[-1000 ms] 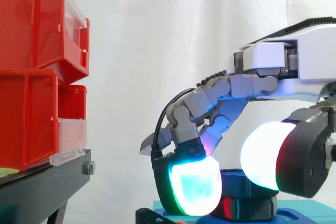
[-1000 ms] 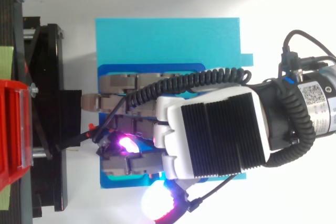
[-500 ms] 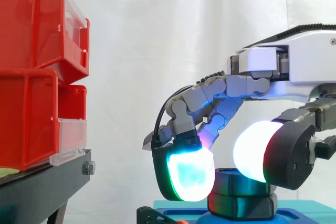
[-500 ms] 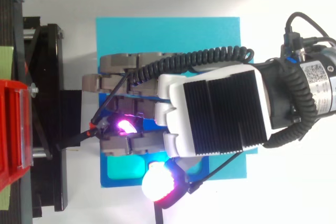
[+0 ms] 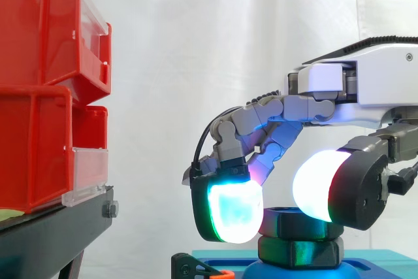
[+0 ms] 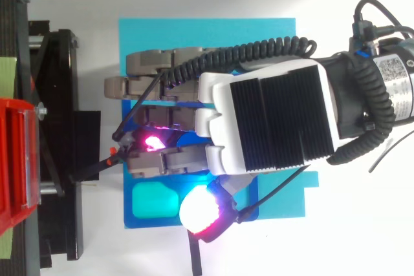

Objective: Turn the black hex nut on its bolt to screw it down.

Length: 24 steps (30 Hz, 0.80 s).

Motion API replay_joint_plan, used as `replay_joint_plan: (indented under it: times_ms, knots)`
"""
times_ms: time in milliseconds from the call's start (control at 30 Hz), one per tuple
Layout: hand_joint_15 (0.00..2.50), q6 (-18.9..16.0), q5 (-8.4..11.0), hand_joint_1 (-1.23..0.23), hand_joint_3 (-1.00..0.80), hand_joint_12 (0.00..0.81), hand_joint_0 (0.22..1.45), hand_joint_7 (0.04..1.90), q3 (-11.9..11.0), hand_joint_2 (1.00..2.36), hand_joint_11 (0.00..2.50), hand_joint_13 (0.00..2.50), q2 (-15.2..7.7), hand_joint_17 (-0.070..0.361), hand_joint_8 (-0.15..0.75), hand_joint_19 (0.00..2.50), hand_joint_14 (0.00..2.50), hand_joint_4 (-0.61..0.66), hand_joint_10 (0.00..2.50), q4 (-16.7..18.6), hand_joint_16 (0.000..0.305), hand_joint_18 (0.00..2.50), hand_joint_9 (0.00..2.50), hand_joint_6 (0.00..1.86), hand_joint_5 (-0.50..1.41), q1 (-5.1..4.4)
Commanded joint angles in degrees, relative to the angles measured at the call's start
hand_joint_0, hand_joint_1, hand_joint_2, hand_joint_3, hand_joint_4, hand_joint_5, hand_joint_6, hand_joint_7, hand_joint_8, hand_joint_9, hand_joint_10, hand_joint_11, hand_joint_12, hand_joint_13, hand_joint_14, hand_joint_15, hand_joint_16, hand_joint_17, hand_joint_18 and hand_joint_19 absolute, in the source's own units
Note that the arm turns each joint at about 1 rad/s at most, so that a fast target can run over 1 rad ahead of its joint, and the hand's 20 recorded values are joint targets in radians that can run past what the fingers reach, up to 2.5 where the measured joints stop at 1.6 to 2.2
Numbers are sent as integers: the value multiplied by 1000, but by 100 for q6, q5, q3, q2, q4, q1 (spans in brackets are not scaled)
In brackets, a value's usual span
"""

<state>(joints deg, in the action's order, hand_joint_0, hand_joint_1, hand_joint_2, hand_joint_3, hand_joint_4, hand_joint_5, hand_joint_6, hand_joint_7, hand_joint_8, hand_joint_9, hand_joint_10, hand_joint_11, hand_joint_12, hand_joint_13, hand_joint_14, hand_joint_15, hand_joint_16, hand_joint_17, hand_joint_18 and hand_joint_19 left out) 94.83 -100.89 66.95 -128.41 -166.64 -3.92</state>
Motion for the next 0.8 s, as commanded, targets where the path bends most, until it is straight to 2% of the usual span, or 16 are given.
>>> replay_joint_plan:
  times_ms: [0,400,567,767]
  knots:
    - [0,0,-27,-311,-500,372,476,1310,2,1000,0,518,0,110,240,320,0,165,0,0,49,406,875,504,-10,14]
    - [0,0,-27,-554,-500,396,438,1250,2,1000,0,454,0,122,272,329,0,237,0,9,54,364,776,503,-55,23]
    - [0,0,-27,-608,-500,398,438,1262,2,1000,0,431,0,123,275,335,0,237,0,0,55,342,750,503,-71,5]
    - [0,0,-27,-603,-500,413,414,1259,2,1000,0,414,0,131,287,329,0,252,0,0,58,329,738,502,-78,-12]
